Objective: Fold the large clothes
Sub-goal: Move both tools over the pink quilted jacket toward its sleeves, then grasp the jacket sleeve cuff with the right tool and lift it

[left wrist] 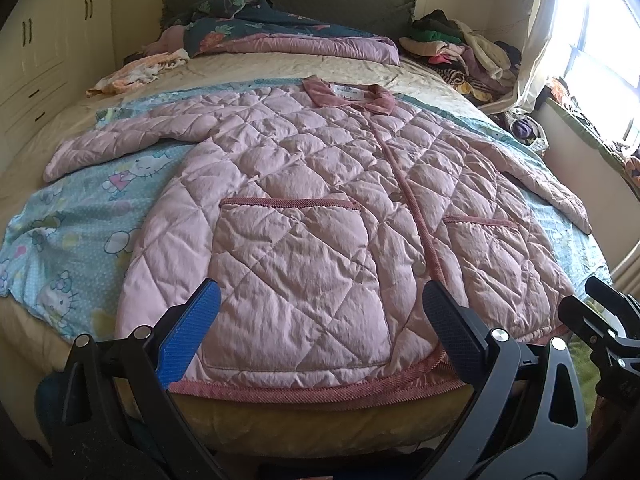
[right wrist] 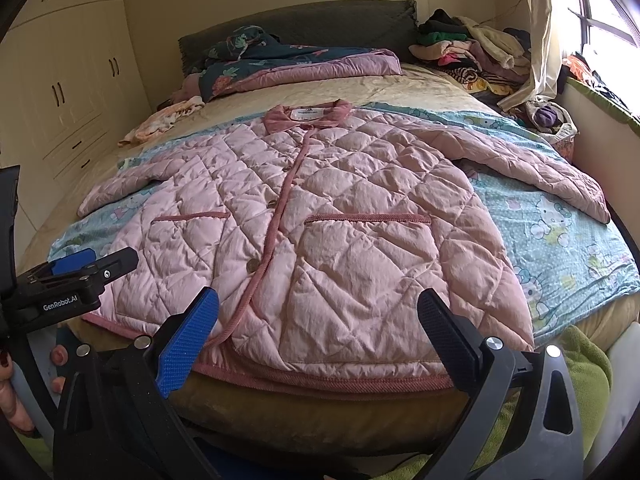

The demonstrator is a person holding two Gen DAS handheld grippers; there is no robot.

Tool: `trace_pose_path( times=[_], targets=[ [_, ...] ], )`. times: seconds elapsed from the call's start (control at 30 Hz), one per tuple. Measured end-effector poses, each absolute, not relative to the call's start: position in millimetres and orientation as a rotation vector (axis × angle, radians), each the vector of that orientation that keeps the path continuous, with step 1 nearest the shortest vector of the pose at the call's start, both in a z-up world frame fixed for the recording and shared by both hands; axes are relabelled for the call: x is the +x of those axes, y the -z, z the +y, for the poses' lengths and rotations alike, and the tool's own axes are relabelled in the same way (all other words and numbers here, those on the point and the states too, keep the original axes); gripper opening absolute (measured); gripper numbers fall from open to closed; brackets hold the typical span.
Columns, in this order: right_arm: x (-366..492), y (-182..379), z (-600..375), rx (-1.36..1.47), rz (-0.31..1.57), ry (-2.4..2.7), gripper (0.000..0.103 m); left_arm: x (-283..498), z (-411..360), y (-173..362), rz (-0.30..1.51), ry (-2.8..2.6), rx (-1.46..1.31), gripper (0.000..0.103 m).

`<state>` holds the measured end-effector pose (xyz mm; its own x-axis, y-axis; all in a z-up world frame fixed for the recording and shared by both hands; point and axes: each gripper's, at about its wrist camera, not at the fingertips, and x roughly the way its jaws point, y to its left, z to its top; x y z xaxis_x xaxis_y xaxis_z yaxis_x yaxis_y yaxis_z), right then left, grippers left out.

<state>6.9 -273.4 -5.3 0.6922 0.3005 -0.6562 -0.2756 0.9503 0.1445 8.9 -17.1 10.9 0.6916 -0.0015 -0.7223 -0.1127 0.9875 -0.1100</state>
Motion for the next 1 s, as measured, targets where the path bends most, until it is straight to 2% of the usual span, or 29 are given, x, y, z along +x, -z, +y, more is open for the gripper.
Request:
trace_pose_path(
  times=[1.0],
  targets=[
    [129.7,-29.8,-290.1,0.084,0.74,-0.308,0.099,126.5,-26.3,-38.8,0.796,-0.063,-0.16,0.095]
  ],
)
